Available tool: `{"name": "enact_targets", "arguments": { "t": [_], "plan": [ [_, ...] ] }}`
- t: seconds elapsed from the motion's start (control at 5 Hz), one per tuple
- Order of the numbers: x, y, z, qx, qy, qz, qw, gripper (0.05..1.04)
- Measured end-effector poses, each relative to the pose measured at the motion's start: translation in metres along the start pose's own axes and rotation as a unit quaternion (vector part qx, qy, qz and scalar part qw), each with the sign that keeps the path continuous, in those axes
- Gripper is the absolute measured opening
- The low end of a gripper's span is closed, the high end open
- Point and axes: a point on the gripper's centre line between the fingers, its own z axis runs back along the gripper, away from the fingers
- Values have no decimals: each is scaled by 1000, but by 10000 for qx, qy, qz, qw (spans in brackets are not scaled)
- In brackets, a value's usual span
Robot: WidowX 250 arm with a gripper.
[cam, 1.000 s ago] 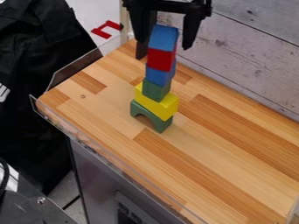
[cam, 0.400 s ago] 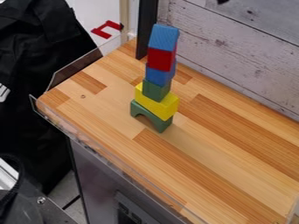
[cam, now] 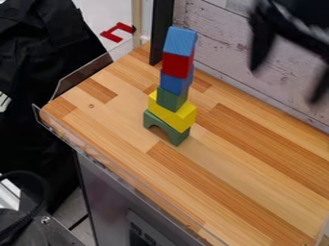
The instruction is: Put the blue triangle on top of the tower
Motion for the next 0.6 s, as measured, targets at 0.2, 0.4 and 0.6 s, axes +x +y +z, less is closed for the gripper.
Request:
{"name": "enact_targets", "arguments": {
  "t": [0.2, 0.4, 0.6],
  "plan": [
    [5, -26, -33, -12, 262, -25, 9997, 1000],
    [12, -32, -47, -41, 192, -29, 9998, 1000],
    [14, -27, -55, -47, 179, 134, 9997, 1000]
  ]
}}
